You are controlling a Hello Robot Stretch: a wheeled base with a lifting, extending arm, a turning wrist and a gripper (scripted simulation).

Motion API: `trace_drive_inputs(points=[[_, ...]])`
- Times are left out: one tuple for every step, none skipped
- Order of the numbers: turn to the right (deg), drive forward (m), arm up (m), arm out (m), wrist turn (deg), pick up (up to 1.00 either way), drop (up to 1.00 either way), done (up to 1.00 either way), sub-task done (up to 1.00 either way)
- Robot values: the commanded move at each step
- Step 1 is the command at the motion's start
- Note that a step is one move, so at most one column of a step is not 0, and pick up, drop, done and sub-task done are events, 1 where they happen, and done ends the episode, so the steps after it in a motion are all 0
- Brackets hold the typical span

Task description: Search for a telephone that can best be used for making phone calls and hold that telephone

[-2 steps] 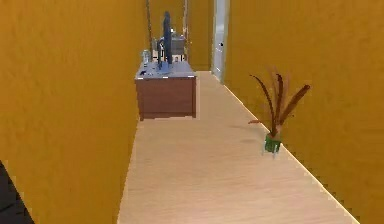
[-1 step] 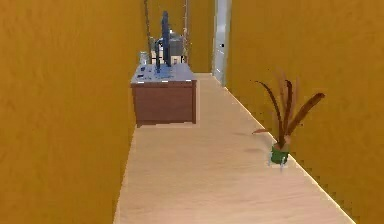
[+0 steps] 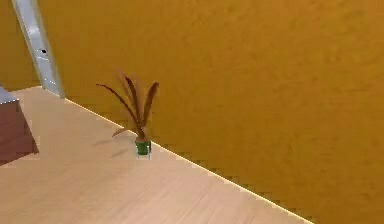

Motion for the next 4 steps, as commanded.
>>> trace_drive_inputs(points=[[42.0, 0.0, 0.0, 0.0, 0.0, 0.0, 0.0, 0.0, 0.0], [0.0, 0.05, 0.0, 0.0, 0.0, 0.0, 0.0, 0.0, 0.0], [-45.0, 0.0, 0.0, 0.0, 0.0, 0.0, 0.0, 0.0, 0.0], [-45.0, 0.0, 0.0, 0.0, 0.0, 0.0, 0.0, 0.0, 0.0]])
